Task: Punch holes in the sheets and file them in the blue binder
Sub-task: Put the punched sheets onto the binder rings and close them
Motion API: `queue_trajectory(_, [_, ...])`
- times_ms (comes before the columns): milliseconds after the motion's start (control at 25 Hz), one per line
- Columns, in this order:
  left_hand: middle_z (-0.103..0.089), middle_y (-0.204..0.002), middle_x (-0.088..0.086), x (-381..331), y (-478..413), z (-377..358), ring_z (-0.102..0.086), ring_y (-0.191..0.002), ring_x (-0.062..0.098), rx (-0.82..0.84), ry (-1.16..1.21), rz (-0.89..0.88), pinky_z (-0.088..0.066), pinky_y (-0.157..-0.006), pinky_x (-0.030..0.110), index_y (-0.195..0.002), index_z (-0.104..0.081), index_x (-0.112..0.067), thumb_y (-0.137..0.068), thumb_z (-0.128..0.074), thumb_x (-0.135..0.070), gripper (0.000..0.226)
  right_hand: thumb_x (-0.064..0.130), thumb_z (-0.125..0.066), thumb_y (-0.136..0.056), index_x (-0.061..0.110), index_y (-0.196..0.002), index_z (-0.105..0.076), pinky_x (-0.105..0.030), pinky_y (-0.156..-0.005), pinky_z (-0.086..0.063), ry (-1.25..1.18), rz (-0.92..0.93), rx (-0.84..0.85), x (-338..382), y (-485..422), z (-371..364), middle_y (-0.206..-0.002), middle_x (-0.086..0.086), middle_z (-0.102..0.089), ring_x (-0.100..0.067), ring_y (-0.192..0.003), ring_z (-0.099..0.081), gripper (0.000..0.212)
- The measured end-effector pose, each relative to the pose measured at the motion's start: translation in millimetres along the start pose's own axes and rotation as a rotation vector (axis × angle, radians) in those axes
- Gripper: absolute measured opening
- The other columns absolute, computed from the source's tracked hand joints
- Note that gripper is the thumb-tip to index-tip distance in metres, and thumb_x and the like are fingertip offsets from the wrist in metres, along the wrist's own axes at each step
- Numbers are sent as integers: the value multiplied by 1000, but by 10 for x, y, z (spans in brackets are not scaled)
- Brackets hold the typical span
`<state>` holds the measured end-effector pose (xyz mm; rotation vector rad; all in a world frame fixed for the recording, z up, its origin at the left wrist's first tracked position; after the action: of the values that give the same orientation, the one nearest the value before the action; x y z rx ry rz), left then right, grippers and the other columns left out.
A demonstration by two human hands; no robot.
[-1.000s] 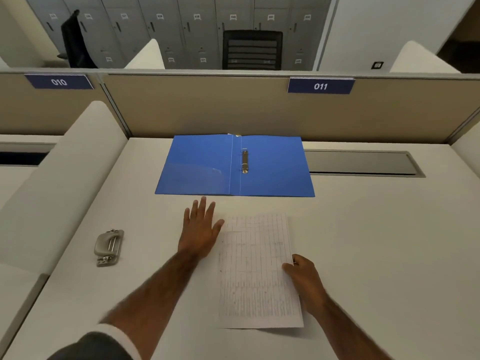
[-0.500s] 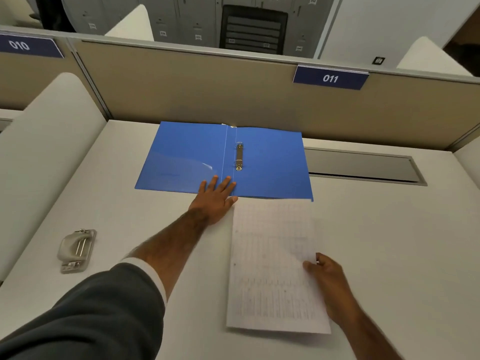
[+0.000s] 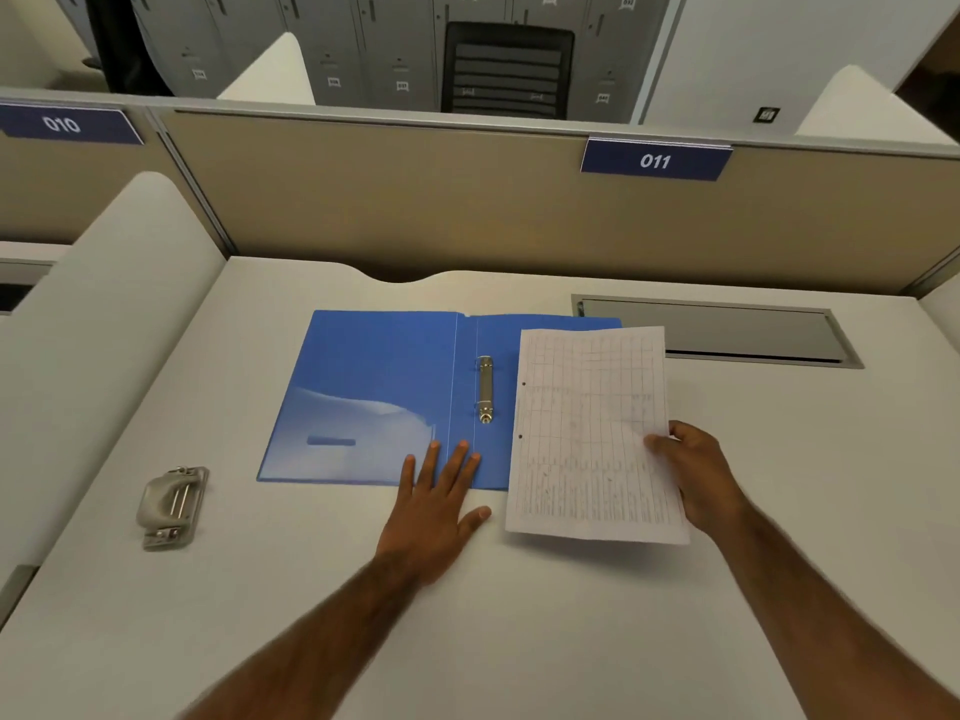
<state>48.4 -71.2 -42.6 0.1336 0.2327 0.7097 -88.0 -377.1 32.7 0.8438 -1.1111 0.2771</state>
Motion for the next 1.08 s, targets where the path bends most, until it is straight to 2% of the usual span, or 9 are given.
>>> queue_trajectory(120, [2, -168, -5, -71, 303, -132, 11, -154, 29, -19, -40, 5, 4, -118, 52, -160, -2, -29, -95, -3, -71, 77, 9, -55, -98, 11, -114, -67, -47, -80, -60, 22, -19, 9, -75, -65, -23, -111, -7, -73, -32, -95, -72, 20])
queue_trajectory(280, [-10, -168, -2, -193, 666, -253, -3, -154, 30, -31, -54, 3, -7, -117, 54, -160, -10, -26, -99, -18, -68, 75, 7, -55, -97, 12, -108, -68, -42, -74, -60, 14, -40, 14, -214, -72, -57, -108, -8, -74, -31, -92, -73, 18])
queue_trajectory(480, [-9, -168, -1, -319, 913, -311, -3, -154, 31, -32, -52, 29, -9, -116, 53, -160, -12, -26, -98, -22, -69, 76, 8, -56, -96, 10, -110, -68, -55, -88, -58, 62, -61, 39, -395, -69, -142, -111, -11, -73, -34, -96, -72, 19])
queue_trajectory(600, [-10, -168, -1, -325, 960, -321, -1, -154, 30, -31, -54, 26, -9, -116, 53, -160, -13, -26, -99, -23, -69, 75, 10, -59, -95, 8, -105, -68, -57, -89, -57, 103, -55, 46, -443, -85, -145, -106, -12, -74, -34, -94, -72, 14])
queue_trajectory(840, [-13, -168, 0, -330, 985, -305, -2, -154, 30, -1, -66, 32, -8, -116, 52, -159, -17, -25, -98, -26, -69, 77, 16, -58, -98, 8, -106, -65, -52, -88, -58, 180, -10, 50, -375, -66, -219, -105, -8, -72, -32, -92, -71, 13])
queue_trajectory(1080, [-11, -168, -1, -338, 1019, -305, 0, -154, 29, 20, -63, 45, -8, -116, 52, -159, -15, -25, -97, -25, -70, 77, 15, -55, -100, 21, -97, -63, -41, -78, -58, 188, 7, 88, -317, -1, -269, -102, -2, -70, -27, -89, -69, 10])
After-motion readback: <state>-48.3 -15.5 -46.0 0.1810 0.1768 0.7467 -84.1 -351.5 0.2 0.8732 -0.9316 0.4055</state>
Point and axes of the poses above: each hand's wrist, its own y-axis away from the middle knuckle, its own z-axis out of the back of the hand, x = y × z, the point moved 2 cm from there along -y, towards the middle knuckle
